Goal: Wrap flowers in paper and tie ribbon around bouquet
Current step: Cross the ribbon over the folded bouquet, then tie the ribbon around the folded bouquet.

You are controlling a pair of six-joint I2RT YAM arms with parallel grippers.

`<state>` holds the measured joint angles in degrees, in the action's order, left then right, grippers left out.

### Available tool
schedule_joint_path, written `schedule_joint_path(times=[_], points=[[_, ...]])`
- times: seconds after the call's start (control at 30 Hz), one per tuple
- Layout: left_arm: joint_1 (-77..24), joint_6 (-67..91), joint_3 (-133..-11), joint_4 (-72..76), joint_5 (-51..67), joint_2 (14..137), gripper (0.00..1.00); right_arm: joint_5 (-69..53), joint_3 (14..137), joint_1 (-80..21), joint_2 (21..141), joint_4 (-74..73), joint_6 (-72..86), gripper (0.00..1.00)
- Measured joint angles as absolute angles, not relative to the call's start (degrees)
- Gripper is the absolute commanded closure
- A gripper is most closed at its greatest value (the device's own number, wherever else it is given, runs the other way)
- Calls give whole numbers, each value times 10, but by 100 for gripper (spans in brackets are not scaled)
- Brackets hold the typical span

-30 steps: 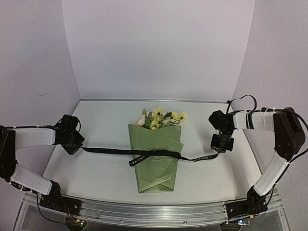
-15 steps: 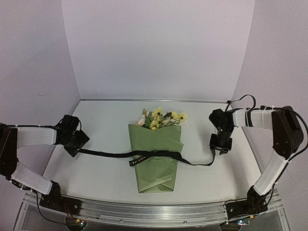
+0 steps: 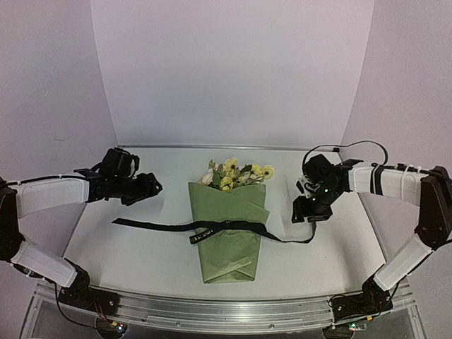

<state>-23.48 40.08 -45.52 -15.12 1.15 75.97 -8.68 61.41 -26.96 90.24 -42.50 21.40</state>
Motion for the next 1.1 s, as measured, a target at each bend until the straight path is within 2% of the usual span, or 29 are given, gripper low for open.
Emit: schedule_joint_path(times=[0.2, 0.5, 0.67, 1.1], points=[[-317, 198, -466, -74, 34, 781, 25, -115, 531, -350, 873, -317, 92, 38], [-413, -136, -433, 5, 77, 834, 26, -130, 469, -360, 857, -210, -6, 37], [-421, -226, -418, -10, 77, 856, 24, -130, 462, -363, 836, -187, -32, 36], [-447, -336, -391, 17, 25, 907, 24, -128, 456, -363, 828, -176, -65, 35]])
